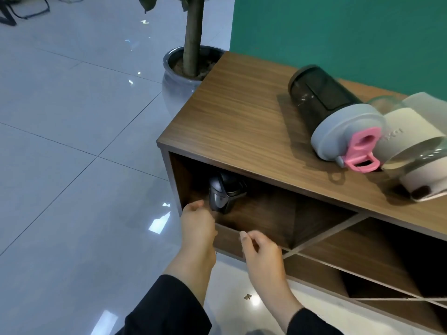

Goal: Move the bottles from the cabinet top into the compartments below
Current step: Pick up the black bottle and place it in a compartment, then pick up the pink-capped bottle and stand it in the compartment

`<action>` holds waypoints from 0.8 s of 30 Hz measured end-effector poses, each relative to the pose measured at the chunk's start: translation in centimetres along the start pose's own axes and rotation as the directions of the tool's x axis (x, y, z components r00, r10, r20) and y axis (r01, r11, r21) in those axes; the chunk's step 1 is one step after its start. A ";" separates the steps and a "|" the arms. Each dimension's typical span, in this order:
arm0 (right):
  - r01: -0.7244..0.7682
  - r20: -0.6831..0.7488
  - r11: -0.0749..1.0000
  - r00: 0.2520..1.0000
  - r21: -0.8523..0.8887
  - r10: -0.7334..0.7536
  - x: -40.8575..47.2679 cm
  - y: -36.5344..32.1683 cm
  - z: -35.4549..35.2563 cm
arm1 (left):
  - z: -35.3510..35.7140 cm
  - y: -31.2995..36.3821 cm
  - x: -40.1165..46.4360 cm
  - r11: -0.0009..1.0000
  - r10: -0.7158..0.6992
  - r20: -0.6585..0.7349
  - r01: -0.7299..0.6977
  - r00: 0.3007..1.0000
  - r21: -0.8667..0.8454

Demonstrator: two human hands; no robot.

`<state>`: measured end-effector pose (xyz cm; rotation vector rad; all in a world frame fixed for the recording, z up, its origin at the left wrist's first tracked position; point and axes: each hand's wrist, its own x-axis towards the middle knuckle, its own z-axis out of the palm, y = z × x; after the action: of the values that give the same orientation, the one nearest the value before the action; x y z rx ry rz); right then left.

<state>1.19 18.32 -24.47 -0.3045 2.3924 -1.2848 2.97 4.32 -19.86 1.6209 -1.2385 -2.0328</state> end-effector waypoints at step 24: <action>0.013 -0.220 0.498 0.887 -0.867 -0.407 2.1 -19.3 -19.2 | -1.2 -1.7 -9.9 0.963 0.152 0.263 -0.203 0.953 0.178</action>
<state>-9.28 21.18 0.59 -0.6913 3.2964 -0.0643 7.98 11.38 -14.52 1.3028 -1.6652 -2.0979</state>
